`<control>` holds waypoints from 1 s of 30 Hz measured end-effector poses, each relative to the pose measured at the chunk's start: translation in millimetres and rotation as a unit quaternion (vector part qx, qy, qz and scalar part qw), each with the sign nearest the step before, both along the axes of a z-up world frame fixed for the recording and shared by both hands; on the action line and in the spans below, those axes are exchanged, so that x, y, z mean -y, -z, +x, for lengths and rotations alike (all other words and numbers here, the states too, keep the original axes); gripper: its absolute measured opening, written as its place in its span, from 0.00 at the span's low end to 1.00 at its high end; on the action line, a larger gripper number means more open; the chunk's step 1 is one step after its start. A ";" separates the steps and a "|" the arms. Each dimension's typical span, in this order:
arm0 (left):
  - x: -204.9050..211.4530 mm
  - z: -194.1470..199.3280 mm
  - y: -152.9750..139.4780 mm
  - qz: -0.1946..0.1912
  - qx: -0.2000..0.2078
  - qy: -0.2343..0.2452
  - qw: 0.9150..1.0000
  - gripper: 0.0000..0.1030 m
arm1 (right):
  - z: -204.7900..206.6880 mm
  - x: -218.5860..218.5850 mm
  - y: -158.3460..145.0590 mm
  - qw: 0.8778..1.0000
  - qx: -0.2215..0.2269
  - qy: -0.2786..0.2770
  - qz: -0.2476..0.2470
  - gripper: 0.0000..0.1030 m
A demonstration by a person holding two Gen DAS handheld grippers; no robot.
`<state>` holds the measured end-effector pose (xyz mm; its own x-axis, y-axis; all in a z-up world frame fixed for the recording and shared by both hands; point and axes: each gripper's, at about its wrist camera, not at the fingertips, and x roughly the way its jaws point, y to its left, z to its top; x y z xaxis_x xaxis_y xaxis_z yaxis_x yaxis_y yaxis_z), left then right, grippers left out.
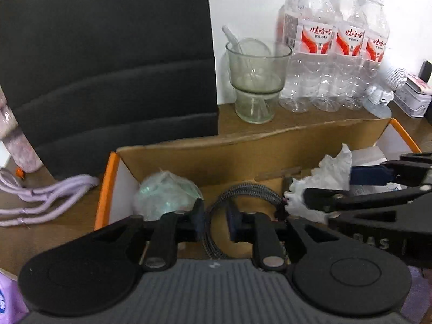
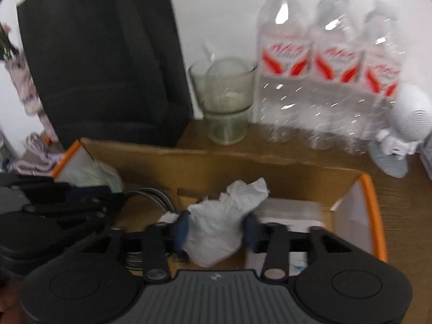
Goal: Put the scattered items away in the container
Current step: 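Carry the cable and tissue over the box and open both tools, then lift both open tools back toward the remaining items on the table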
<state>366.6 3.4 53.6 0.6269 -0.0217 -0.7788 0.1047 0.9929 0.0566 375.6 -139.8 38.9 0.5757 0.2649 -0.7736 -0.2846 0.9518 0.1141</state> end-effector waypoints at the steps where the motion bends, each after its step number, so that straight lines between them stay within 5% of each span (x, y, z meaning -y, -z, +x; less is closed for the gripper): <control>1: -1.4 -1.1 -3.0 -0.001 0.002 0.001 1.000 0.26 | 0.0 -1.5 0.5 1.000 0.001 -0.001 -0.003 0.55; 3: -3.4 -6.9 -15.3 -0.004 0.012 0.004 1.000 0.39 | -3.1 -1.8 -6.0 1.000 0.006 -0.002 -0.008 0.58; 7: -6.1 -18.4 -50.9 -0.007 0.034 -0.008 0.999 0.50 | -17.2 7.4 -39.8 1.000 0.030 0.004 -0.007 0.73; 12: -9.9 -56.9 -77.7 -0.003 0.068 -0.009 0.998 0.87 | -49.8 20.9 -85.3 0.998 0.062 0.020 -0.018 0.86; 15: -14.4 -95.9 -83.5 0.014 0.126 -0.039 0.991 0.93 | -76.9 27.3 -94.4 0.996 0.078 0.027 -0.014 0.87; 20: -22.6 -178.8 -90.4 -0.020 0.268 -0.080 0.960 1.00 | -157.6 38.1 -100.1 0.982 0.185 0.020 0.036 0.87; 26: -18.8 -267.0 -75.7 -0.046 0.319 -0.092 0.942 1.00 | -256.2 41.7 -87.4 0.961 0.271 0.028 0.056 0.93; 30: -7.5 -317.5 -60.8 -0.020 0.323 -0.088 0.942 1.00 | -308.0 41.2 -71.4 0.956 0.289 0.024 0.053 1.00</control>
